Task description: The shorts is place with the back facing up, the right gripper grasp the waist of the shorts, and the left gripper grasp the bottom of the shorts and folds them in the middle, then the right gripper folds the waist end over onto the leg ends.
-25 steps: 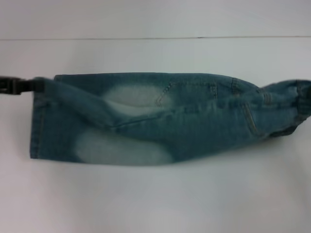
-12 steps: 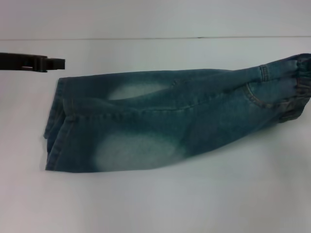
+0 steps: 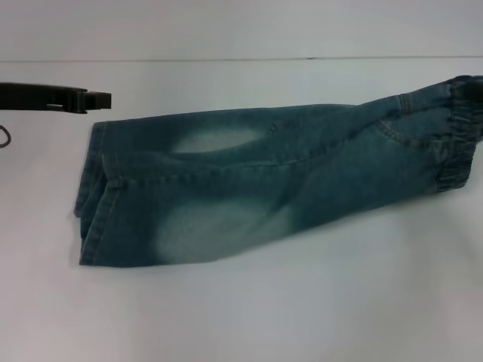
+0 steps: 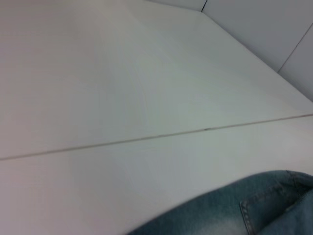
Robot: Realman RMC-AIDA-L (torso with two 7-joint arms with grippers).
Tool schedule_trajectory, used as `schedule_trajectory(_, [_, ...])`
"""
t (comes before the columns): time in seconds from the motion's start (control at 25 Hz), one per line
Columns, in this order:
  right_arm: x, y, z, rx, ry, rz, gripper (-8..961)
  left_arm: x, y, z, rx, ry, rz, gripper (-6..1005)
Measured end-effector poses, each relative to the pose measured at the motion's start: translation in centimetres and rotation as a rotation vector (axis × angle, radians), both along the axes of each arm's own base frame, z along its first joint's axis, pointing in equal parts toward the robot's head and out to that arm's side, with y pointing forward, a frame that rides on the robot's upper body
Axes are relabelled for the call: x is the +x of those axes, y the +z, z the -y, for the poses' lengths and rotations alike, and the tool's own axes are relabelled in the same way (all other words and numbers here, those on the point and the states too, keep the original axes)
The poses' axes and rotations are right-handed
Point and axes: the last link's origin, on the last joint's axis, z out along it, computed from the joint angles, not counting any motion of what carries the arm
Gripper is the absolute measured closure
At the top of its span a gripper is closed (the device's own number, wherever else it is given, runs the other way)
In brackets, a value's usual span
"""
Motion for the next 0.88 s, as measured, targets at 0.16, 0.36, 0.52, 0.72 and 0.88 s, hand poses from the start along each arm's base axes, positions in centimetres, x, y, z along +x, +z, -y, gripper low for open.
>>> schedule_trajectory(0.16, [0.2,-1.1,-1.2,0.013,-0.038,0.041,879,-0.2,-0.5,0.1,-0.006,0.004,-0.009,945])
schedule_trajectory(0.36, [0.1,-2.2,-2.3,0.027,-0.062,0.089,878,-0.1,-1.3,0.2,-0.009,0.005,-0.007,946])
schedule_trajectory(0.52, [0.1,-2.7,-2.7,0.029,-0.069,0.118,877,0.0,-1.7,0.2,-0.019,-0.001,-0.015,946])
schedule_trajectory(0.72, [-0.4,-3.2,-2.9,0.008,-0.059,0.130,876,0.2,-2.0,0.2,-0.028,-0.006,-0.022,945])
schedule_trajectory(0.88, [-0.6,-3.6,-2.9,-0.005,-0.053,0.138,790,0.3,-2.2,0.2,-0.030,-0.006,-0.020,945])
